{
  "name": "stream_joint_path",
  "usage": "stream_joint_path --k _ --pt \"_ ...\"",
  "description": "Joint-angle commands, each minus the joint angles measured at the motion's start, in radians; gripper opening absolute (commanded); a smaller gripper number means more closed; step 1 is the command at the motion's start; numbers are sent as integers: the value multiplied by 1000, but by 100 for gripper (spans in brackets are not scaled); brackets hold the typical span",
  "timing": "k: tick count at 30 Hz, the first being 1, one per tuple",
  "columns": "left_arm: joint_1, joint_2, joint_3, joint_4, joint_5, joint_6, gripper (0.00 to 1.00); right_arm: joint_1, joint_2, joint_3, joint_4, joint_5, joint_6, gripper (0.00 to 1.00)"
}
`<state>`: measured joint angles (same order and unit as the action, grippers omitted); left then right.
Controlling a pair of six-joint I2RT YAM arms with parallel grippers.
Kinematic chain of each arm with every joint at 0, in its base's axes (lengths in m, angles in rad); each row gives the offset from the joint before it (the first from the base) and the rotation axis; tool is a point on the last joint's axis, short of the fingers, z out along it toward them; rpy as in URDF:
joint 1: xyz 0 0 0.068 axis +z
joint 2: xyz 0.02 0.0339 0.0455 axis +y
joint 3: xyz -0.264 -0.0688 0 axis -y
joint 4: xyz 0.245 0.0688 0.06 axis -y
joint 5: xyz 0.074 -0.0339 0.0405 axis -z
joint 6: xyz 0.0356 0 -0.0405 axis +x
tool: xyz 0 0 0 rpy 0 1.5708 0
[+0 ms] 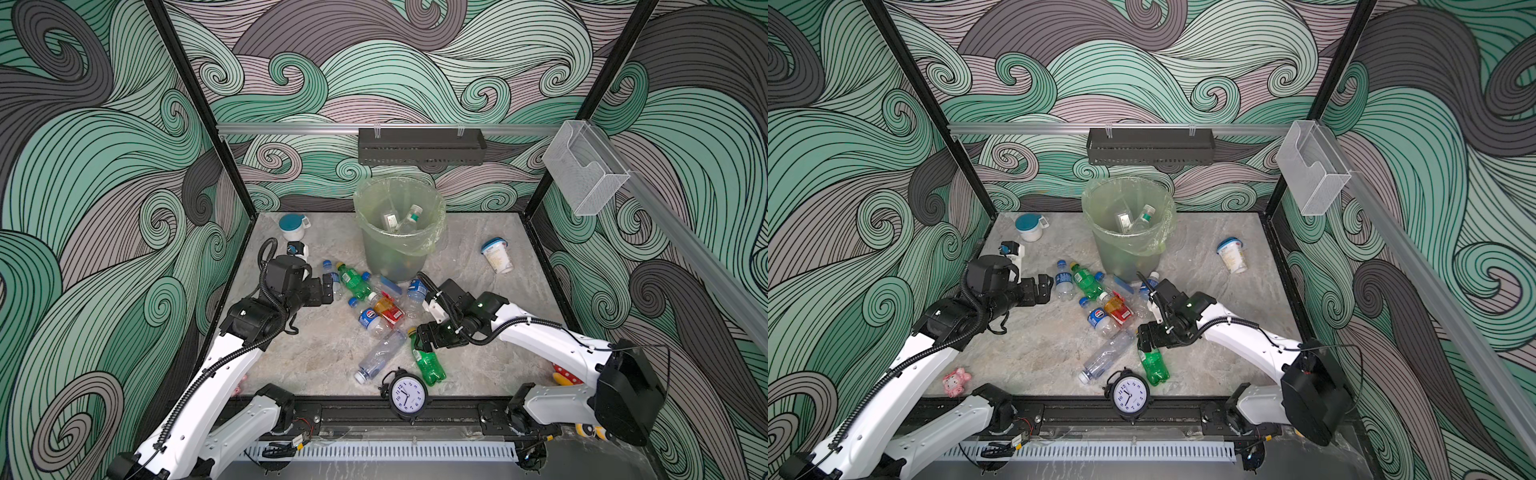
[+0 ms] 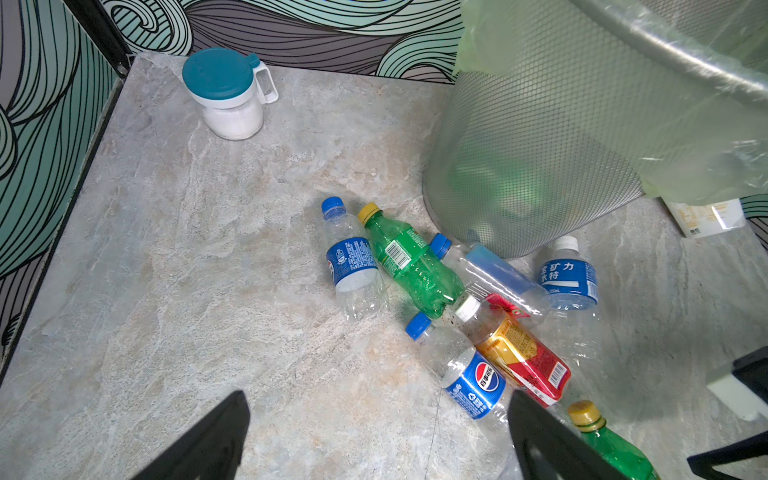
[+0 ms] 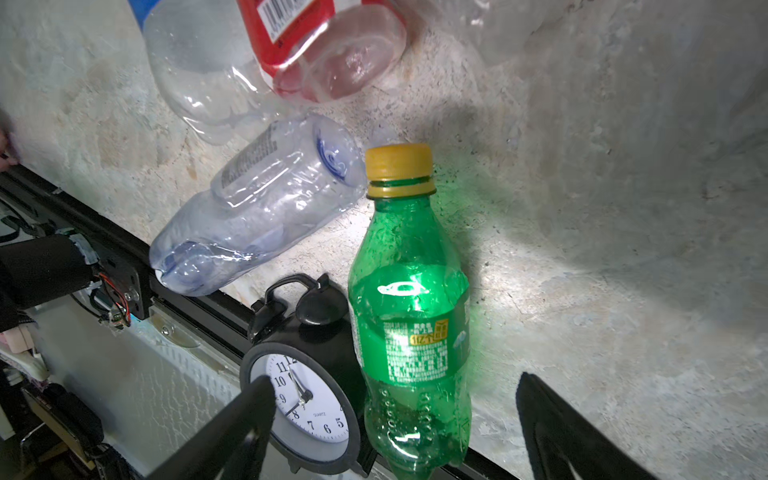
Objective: Throw the plastic bottles in the bin
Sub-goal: 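Withdraw the right gripper and lower it to the green Sprite bottle, then grasp the green Sprite bottle below its yellow cap with the right gripper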
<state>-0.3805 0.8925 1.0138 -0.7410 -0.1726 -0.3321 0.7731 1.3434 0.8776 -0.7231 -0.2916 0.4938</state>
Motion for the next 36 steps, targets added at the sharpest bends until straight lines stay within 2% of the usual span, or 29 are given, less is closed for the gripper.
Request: stream_joint_path --k 1,7,12,23,36 --pt "6 -13 -4 -5 -21 0 99 20 29 -5 24 -4 26 90" --pt "7 -18 -16 -5 -25 2 99 53 93 -8 47 21 46 87" --pt "7 -21 -19 -6 -29 7 99 60 125 -12 33 120 69 84" --pt "7 -20 -30 -3 -32 12 99 74 201 -14 72 129 89 79" --pt "7 -13 -23 -4 -33 24 99 74 214 -6 33 245 79 65"
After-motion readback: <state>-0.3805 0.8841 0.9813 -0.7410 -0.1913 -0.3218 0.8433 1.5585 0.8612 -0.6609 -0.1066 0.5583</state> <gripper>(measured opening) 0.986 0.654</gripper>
